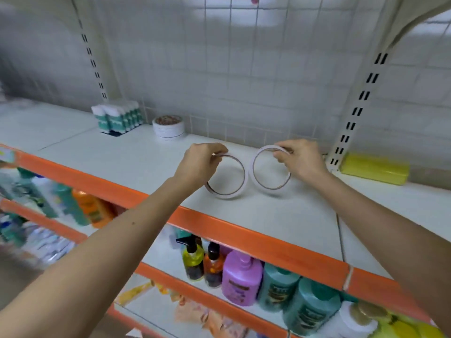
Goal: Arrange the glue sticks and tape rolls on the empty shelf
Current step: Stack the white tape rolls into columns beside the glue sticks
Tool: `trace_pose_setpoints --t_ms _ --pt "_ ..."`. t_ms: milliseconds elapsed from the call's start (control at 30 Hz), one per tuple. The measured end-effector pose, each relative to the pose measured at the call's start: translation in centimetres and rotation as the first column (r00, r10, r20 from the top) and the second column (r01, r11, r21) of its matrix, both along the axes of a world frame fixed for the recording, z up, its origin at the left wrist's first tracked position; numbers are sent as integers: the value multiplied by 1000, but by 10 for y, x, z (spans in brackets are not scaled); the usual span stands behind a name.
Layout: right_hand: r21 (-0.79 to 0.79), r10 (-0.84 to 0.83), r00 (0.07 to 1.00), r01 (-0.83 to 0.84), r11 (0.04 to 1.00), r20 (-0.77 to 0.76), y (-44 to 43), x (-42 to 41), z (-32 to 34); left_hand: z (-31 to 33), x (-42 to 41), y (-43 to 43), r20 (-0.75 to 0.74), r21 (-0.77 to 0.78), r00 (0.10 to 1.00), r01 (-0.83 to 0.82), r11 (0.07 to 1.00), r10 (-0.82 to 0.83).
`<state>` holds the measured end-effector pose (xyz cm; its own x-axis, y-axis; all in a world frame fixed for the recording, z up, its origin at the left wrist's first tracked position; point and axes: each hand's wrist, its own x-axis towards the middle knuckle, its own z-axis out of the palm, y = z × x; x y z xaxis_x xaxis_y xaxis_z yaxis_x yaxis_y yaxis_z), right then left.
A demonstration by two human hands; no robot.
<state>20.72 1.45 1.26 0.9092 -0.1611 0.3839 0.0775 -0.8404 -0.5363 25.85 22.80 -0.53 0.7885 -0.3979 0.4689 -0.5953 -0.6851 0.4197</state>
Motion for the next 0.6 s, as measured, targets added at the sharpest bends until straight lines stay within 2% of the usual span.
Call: trace_pose_setpoints --t_ms 300,600 --pt "-1 83 995 -84 996 -56 95 79 -13 -14 57 98 -37 -12 991 -128 992 127" --pt "131 23 997 -13 991 -76 163 160 -19 -8 148 165 -62 66 996 -62 996 67"
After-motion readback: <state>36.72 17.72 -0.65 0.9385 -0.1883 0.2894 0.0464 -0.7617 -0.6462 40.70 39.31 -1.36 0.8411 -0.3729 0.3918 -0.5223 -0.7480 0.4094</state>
